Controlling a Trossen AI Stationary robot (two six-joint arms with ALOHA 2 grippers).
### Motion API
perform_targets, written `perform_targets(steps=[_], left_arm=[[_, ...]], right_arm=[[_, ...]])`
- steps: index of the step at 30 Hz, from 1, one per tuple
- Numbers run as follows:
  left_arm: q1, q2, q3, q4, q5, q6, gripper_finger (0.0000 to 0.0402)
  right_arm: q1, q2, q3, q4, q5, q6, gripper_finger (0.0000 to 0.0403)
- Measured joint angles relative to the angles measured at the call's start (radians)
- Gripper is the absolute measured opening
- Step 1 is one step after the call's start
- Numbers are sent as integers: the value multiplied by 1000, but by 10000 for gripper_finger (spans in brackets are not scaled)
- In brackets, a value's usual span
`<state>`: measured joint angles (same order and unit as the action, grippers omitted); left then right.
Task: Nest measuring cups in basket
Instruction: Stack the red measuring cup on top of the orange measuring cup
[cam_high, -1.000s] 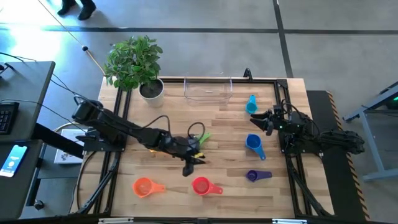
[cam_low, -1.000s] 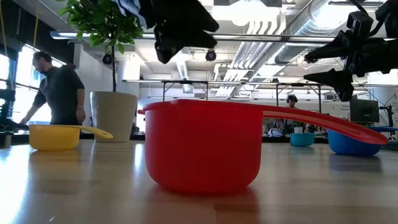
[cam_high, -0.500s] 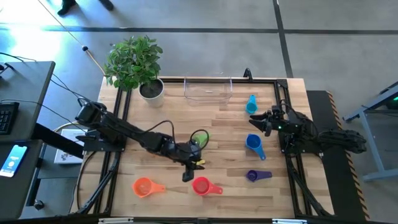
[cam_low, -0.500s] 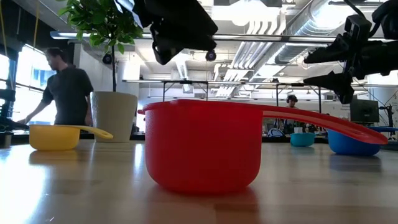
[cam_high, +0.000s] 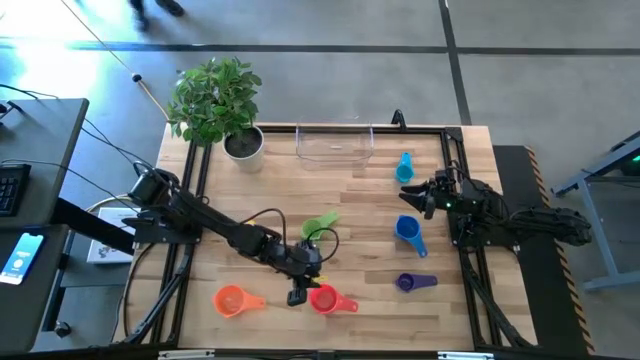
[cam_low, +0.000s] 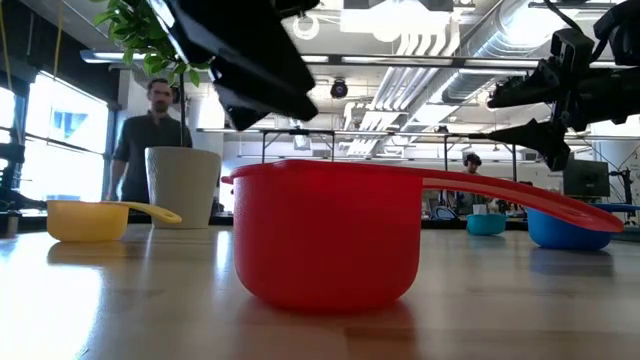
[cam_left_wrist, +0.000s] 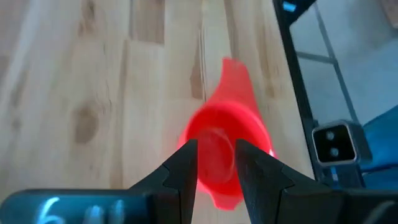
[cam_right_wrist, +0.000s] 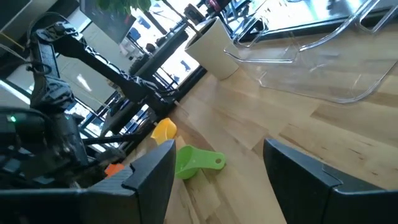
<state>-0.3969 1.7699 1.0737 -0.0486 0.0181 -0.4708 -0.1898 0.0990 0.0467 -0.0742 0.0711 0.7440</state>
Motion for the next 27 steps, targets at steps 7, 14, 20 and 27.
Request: perform_targets(steps=[7,14,20,27], left_arm=[[-18,27,0,1,0,-32,97],[-18,27,0,-11,-23,-42,97],[-16,28,0,-9,-55,-35,97],[-16,77,-1,2,-16,-80,97]], right_arm=[[0,0,0,0,0,8,234],[0,0,0,0,0,10,234],[0,0,0,0,0,16,234],[0,0,0,0,0,16,234]])
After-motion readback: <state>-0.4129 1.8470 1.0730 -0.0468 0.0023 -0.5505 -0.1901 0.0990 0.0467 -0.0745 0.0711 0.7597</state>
